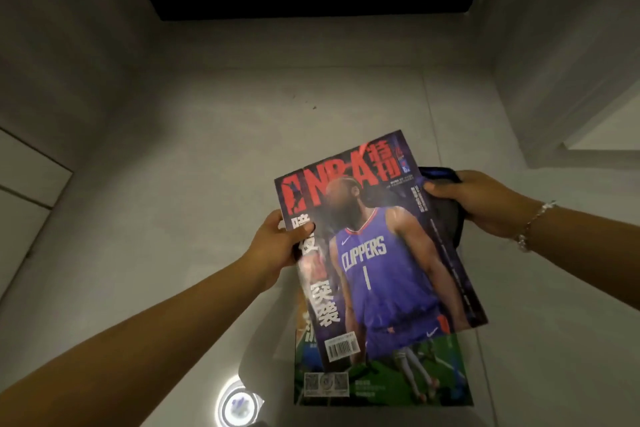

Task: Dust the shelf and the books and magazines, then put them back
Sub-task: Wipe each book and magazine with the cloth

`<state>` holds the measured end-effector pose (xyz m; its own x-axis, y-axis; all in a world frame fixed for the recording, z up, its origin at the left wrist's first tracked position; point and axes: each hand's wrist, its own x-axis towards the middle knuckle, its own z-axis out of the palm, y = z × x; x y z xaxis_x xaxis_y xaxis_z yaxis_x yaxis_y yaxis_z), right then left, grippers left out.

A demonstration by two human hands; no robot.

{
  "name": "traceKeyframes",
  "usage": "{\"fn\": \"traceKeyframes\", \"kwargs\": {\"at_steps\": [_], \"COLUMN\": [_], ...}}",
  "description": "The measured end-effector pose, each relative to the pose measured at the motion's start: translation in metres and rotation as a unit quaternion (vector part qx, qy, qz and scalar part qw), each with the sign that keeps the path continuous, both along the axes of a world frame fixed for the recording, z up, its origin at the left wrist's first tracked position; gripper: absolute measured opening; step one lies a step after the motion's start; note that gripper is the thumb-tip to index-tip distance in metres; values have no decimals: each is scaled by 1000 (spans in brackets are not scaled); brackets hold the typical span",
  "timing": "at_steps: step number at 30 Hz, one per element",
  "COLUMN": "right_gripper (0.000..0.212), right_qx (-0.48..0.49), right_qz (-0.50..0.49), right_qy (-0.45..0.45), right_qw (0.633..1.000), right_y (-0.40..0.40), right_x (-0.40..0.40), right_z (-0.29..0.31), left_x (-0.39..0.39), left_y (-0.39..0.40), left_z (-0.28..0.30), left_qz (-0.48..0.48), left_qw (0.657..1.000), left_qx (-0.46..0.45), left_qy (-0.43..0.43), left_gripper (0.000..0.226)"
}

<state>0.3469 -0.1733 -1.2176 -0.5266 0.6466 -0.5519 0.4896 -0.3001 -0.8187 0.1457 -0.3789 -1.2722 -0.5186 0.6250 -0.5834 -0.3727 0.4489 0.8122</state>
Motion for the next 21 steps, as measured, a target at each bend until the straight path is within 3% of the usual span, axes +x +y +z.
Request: {"fn": "traceKeyframes", "kwargs": {"at_steps": [8,13,17,21], "right_gripper": [19,24,30,30], "right_qx": [136,211,382,342], "right_qz": [-11,-28,118,238], "right_qy": [-28,5,-69,-63], "right_qw": [990,977,914,907], "right_y": [16,10,-5,-37], "right_x": [-6,-20,-35,-40], "right_z": [10,21,26,-6], "left_x": [1,-1,-4,-7], "left_y": [1,2,2,-2], "left_z": [-5,-8,-8,-8], "left_qz": [-27,-40,-58,-63], "left_qw": [999,998,998,998], "left_qx": [-4,1,-9,0], "left_qy": [36,43,38,-7], "left_gripper": [37,34,33,29]}}
